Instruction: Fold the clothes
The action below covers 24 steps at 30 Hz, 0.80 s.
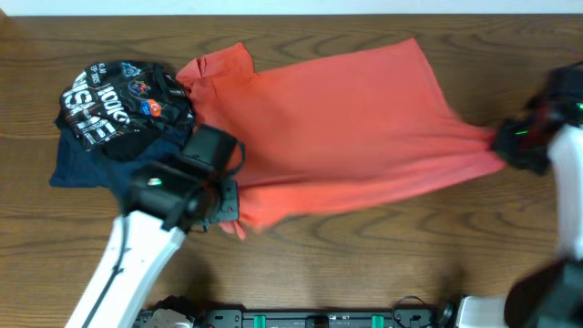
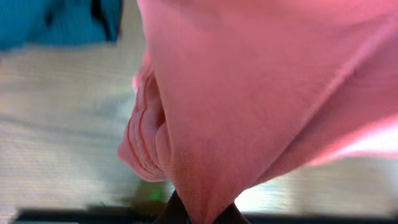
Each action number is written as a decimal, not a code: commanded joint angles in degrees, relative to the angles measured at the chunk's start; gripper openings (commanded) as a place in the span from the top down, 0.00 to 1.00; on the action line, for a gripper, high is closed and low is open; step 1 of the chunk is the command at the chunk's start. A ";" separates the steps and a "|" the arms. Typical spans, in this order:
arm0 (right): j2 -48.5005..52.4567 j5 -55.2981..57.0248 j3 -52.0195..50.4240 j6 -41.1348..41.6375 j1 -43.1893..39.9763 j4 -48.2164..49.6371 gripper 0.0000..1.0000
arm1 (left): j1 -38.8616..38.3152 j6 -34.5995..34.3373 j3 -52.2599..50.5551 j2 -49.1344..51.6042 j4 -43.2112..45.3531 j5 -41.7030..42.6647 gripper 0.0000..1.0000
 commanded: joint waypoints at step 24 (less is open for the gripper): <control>-10.49 -4.83 28.41 -7.21 -13.75 -10.49 0.99 | 0.68 15.98 47.30 5.60 -4.24 -6.05 0.94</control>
